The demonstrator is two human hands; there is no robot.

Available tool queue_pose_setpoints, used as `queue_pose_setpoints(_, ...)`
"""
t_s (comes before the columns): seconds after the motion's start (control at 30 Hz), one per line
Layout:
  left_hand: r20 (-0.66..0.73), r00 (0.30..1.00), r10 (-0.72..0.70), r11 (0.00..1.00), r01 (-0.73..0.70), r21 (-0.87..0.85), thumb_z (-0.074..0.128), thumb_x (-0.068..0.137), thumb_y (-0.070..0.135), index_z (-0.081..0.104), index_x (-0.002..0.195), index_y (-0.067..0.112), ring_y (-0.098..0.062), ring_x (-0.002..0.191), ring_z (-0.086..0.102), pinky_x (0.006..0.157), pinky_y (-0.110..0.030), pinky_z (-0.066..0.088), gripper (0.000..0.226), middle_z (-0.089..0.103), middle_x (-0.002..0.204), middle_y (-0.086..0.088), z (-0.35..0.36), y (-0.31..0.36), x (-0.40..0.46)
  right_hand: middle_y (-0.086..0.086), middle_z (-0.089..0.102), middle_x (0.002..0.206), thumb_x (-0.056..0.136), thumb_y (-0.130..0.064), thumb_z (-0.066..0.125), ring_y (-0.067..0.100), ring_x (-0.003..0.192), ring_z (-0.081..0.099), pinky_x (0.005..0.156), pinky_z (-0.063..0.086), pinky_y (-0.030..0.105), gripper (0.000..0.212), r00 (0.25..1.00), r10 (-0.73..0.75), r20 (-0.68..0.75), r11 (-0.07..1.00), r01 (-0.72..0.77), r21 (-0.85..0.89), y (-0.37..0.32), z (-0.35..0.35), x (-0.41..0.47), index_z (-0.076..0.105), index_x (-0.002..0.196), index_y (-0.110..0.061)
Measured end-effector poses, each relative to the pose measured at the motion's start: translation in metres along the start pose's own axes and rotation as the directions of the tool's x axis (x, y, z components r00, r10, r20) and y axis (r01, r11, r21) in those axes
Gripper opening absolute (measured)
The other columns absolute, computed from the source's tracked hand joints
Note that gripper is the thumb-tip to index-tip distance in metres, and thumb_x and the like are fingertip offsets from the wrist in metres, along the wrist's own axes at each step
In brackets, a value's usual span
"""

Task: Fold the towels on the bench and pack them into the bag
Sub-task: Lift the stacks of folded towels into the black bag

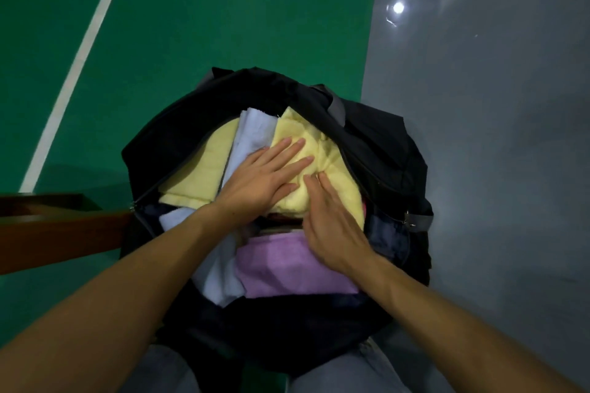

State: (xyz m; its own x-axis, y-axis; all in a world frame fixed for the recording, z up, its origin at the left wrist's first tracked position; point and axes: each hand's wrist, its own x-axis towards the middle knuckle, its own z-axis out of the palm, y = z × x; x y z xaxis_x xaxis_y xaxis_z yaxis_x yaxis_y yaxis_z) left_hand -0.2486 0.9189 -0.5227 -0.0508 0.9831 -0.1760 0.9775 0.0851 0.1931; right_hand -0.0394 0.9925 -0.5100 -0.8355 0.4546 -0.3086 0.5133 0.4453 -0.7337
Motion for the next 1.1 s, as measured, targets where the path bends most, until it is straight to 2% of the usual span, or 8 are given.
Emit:
queue_pose_setpoints(0.23,-0.064,0.996,-0.055,0.998,0.053,-0.024,0.046,0.108,0.051,0.038,0.161,0.034,-0.02,0.161,0.019,0.127,-0.051,0.023,0.056,0.025,0.173,0.004,-0.01,0.027,0.006,-0.009,0.014,0.174,0.11,-0.011,0.041,-0.005,0.158,0.0,0.127,0.009,0.02,0.059,0.998,-0.046,0.048,0.996,0.042,0.083,0.018,-0.031,-0.017,0.026,0.164,-0.027)
queue_pose_setpoints(0.43,-0.059,0.997,-0.047,0.998,0.044,-0.051,0.053,0.107,0.046,0.046,0.158,0.026,-0.026,0.161,0.021,0.125,-0.054,0.029,0.055,0.029,0.172,-0.002,-0.013,0.037,-0.003,-0.007,0.031,0.167,0.106,-0.034,0.055,0.008,0.159,0.014,0.123,0.026,0.029,0.047,0.981,-0.193,-0.026,0.978,0.19,-0.088,0.032,-0.039,-0.046,0.049,0.151,-0.022)
queue_pose_setpoints(0.5,-0.15,0.988,-0.028,0.995,0.012,-0.103,0.064,0.103,0.04,0.061,0.143,0.023,-0.028,0.148,0.043,0.114,-0.046,0.04,0.044,0.049,0.159,-0.003,-0.038,0.053,-0.014,-0.005,0.038,0.162,0.103,-0.036,0.061,0.014,0.154,0.028,0.118,0.037,0.03,0.046,0.969,-0.234,-0.078,0.966,0.222,-0.133,0.032,-0.045,-0.059,0.055,0.145,-0.021)
queue_pose_setpoints(0.57,-0.208,0.978,0.012,0.984,-0.049,-0.173,0.066,0.102,0.036,0.07,0.117,0.022,-0.023,0.112,0.062,0.088,-0.04,0.05,0.021,0.067,0.125,0.003,-0.059,0.064,-0.042,0.0,0.051,0.146,0.101,-0.033,0.065,0.019,0.134,0.047,0.102,0.05,0.033,0.037,0.953,-0.265,-0.149,0.952,0.233,-0.199,0.033,-0.049,-0.076,0.064,0.134,-0.017)
queue_pose_setpoints(0.67,0.02,1.0,-0.008,0.946,0.014,-0.323,0.055,0.105,0.045,0.066,0.101,0.03,-0.005,0.076,0.063,0.065,-0.031,0.052,0.019,0.068,0.089,0.013,-0.071,0.061,-0.102,0.001,0.062,0.112,0.099,-0.025,0.069,0.021,0.098,0.057,0.079,0.053,0.036,0.015,0.917,-0.378,-0.128,0.905,0.337,-0.259,0.034,-0.04,-0.108,0.072,0.11,-0.015)
queue_pose_setpoints(0.77,0.352,0.935,0.045,0.901,0.114,-0.418,0.046,0.105,0.065,0.066,0.115,0.041,0.005,0.089,0.066,0.072,-0.02,0.053,0.033,0.072,0.104,0.022,-0.057,0.055,-0.157,-0.012,0.065,0.113,0.101,-0.035,0.065,0.008,0.099,0.063,0.081,0.055,0.026,0.019,0.919,-0.382,0.102,0.901,0.394,-0.18,0.03,-0.018,-0.129,0.07,0.118,-0.027)
queue_pose_setpoints(0.9,0.424,0.897,0.126,0.956,0.005,-0.294,0.054,0.099,0.064,0.06,0.137,0.043,0.001,0.107,0.063,0.087,-0.019,0.046,0.044,0.068,0.124,0.022,-0.02,0.052,-0.192,-0.016,0.07,0.111,0.095,-0.046,0.061,0.001,0.097,0.065,0.076,0.054,0.018,0.032,0.941,-0.272,0.199,0.938,0.306,-0.163,0.024,0.006,-0.127,0.063,0.125,-0.034)
queue_pose_setpoints(1.1,0.44,0.883,0.16,0.978,-0.082,-0.192,0.045,0.096,0.077,0.057,0.141,0.031,-0.015,0.116,0.062,0.098,-0.032,0.051,0.066,0.066,0.132,0.011,0.003,0.06,-0.188,-0.001,0.06,0.138,0.098,-0.056,0.047,0.021,0.12,0.06,0.092,0.054,0.038,0.051,0.883,-0.122,0.453,0.911,0.281,-0.302,0.017,0.015,-0.121,0.049,0.142,-0.03)
